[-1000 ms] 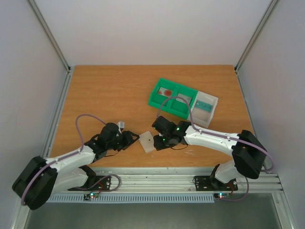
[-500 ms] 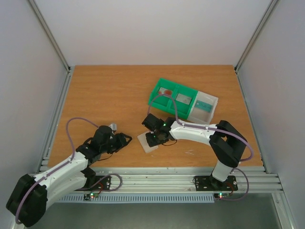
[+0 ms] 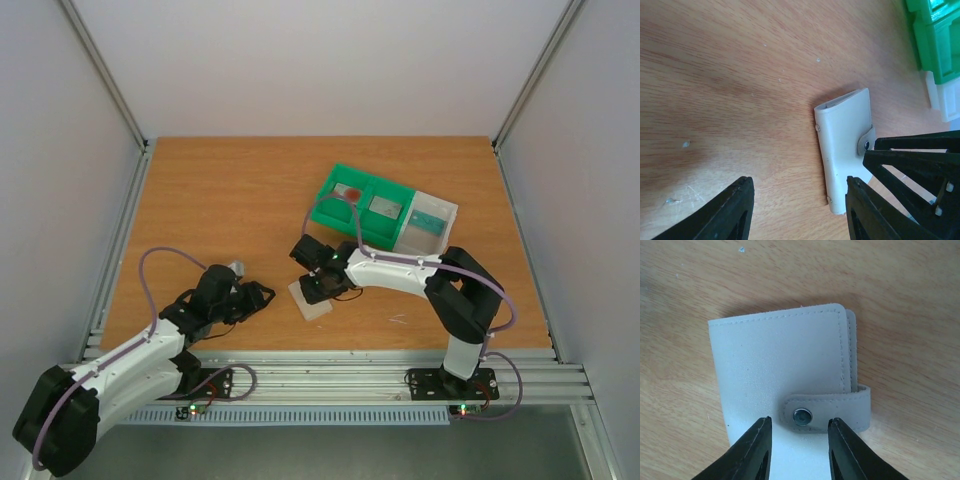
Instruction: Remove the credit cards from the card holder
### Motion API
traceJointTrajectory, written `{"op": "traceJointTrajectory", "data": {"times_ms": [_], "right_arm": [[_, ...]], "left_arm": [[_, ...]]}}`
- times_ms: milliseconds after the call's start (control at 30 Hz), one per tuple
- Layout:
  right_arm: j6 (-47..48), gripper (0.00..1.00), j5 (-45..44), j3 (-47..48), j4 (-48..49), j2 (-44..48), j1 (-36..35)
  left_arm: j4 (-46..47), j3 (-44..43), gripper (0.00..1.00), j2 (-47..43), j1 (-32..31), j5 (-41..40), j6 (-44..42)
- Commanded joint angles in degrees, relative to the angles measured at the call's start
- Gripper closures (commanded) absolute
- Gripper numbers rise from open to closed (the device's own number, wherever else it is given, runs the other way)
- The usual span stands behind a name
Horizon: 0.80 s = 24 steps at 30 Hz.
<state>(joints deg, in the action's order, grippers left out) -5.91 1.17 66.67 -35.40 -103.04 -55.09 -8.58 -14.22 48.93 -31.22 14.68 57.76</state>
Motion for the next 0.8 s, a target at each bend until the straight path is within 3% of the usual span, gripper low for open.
{"op": "traceJointTrajectory", "data": {"times_ms": [0,767], "right_arm": [[1.2,0.67,-2.7,2.3,-1.9,-1.3,-0.5],[2.6,0.68,-9.6,4.3,-6.6,-7.5,-2.6]], "left_arm": [[0.2,0.1,0.49,-0.9,0.1,-0.9,-1.0],[-1.4,-0.3,0.49,-2.7,0.2,-0.3,-0.2]]}}
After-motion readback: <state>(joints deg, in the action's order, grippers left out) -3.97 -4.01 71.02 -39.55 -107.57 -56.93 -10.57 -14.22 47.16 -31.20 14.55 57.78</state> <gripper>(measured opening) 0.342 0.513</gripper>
